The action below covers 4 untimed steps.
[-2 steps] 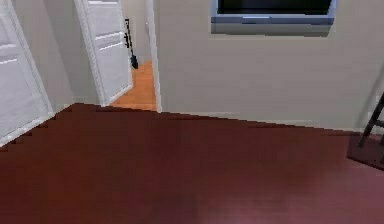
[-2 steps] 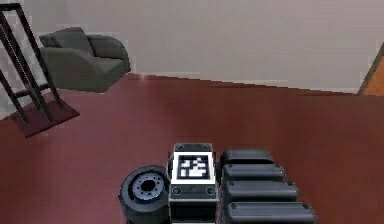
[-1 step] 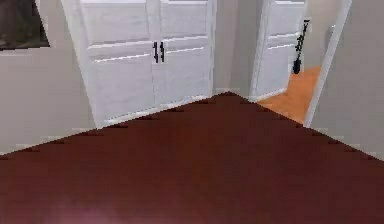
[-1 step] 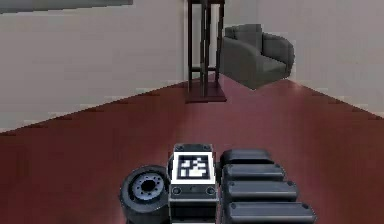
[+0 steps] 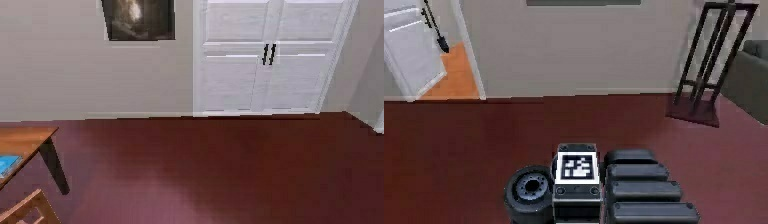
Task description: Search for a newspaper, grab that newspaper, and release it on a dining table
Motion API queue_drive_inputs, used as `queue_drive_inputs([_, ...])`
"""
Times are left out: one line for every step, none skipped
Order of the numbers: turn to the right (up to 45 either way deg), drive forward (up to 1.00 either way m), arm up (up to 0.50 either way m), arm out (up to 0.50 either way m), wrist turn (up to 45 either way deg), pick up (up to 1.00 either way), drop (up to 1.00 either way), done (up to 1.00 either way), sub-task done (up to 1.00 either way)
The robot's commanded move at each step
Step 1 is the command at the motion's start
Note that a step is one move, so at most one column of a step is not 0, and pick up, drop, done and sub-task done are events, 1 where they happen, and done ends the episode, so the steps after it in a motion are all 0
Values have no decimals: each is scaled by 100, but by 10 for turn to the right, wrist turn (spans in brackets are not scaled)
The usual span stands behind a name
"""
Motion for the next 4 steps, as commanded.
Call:
queue_drive_inputs([0,80,0,0,0,0,0,0,0])
queue_drive_inputs([-360,0,0,0,0,0,0,0,0])
queue_drive_inputs([0,45,0,0,0,0,0,0,0])
queue_drive_inputs([-450,0,0,0,0,0,0,0,0])
